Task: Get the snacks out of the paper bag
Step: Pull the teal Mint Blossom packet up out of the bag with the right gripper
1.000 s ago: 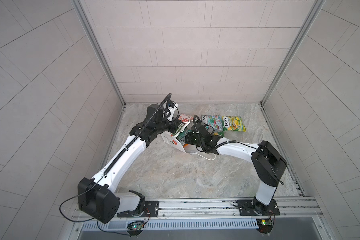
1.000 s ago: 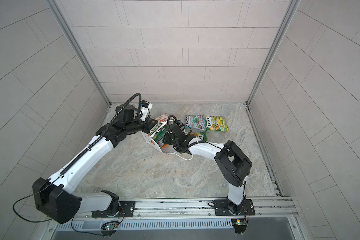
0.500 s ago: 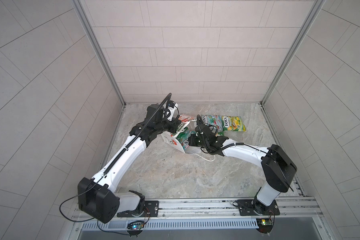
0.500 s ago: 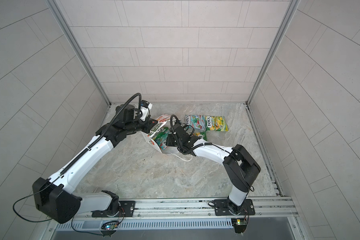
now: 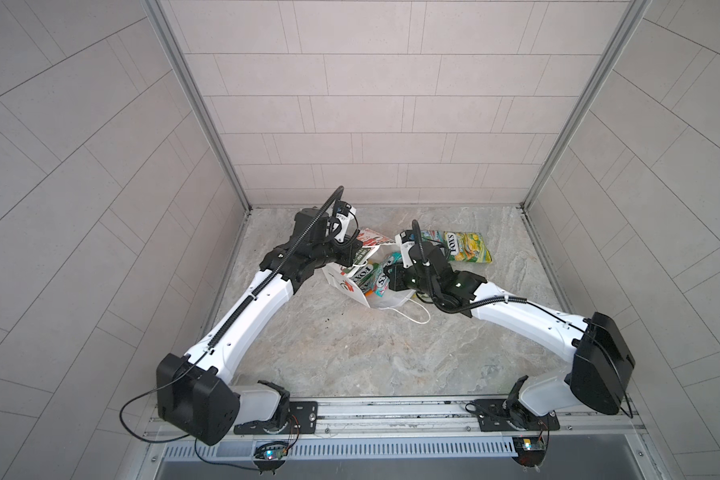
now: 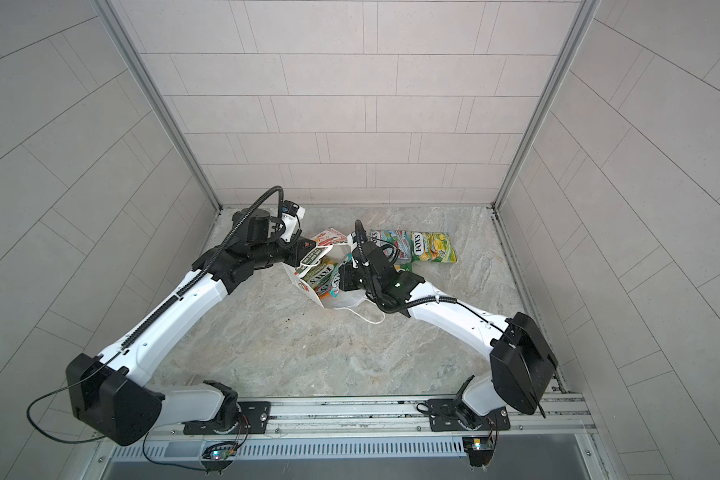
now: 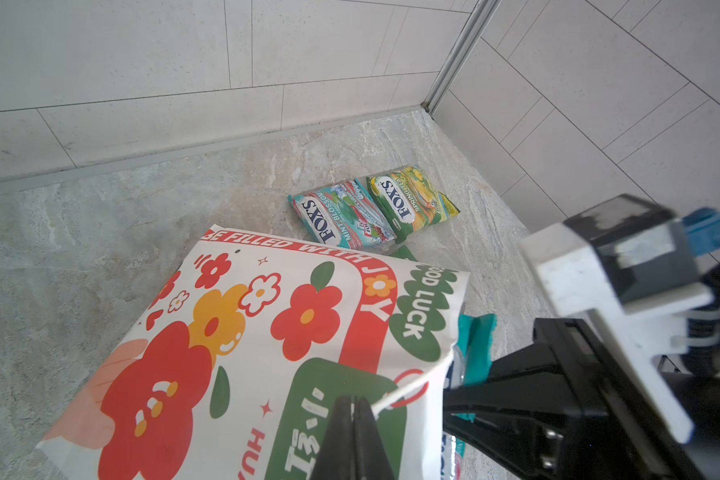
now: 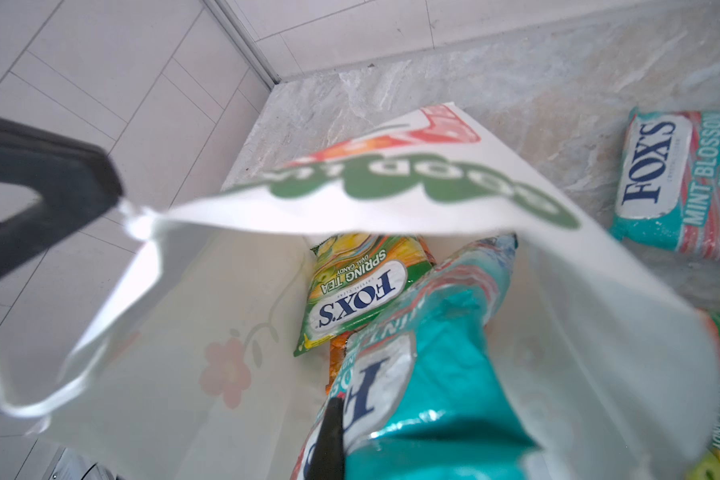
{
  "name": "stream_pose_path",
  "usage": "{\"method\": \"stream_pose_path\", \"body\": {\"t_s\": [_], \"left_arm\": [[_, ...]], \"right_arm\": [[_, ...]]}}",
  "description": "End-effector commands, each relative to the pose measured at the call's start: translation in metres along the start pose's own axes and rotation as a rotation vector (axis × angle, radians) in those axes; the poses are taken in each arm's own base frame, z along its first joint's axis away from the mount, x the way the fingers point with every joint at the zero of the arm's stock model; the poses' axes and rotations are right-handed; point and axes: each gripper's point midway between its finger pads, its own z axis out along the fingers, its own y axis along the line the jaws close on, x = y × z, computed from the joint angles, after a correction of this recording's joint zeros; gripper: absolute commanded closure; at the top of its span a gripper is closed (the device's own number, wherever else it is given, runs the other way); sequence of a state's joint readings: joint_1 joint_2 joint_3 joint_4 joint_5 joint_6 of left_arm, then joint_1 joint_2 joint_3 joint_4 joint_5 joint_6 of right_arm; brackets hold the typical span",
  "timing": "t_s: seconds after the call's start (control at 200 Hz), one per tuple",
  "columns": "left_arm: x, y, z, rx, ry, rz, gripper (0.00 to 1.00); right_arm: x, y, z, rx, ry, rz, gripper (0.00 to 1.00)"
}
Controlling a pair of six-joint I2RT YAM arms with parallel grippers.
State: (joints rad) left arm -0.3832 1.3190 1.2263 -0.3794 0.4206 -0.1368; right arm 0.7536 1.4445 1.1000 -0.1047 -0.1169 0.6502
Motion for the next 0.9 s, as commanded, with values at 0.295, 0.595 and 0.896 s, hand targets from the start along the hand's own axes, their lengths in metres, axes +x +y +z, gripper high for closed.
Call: {"method": "stream_pose_path", "body": {"t_s": [0.295, 0.595, 0.896], "left_arm": [[-0.007, 0.000, -0.004, -0.017, -0.003, 0.018, 1.00], [-0.008, 0.000, -0.005, -0.015, -0.004, 0.018, 1.00], [-0.007, 0.000, -0.005, -0.015, -0.002, 0.019, 1.00]], "right_arm": [[-0.036, 0.045, -0.060, -0.154, -0.055, -0.130, 1.00], [-0.057, 0.063, -0.107, -0.218, -0.130, -0.189, 1.00], [-0.072, 0.058, -0.152, -0.189, -0.204, -0.249, 1.00]]}}
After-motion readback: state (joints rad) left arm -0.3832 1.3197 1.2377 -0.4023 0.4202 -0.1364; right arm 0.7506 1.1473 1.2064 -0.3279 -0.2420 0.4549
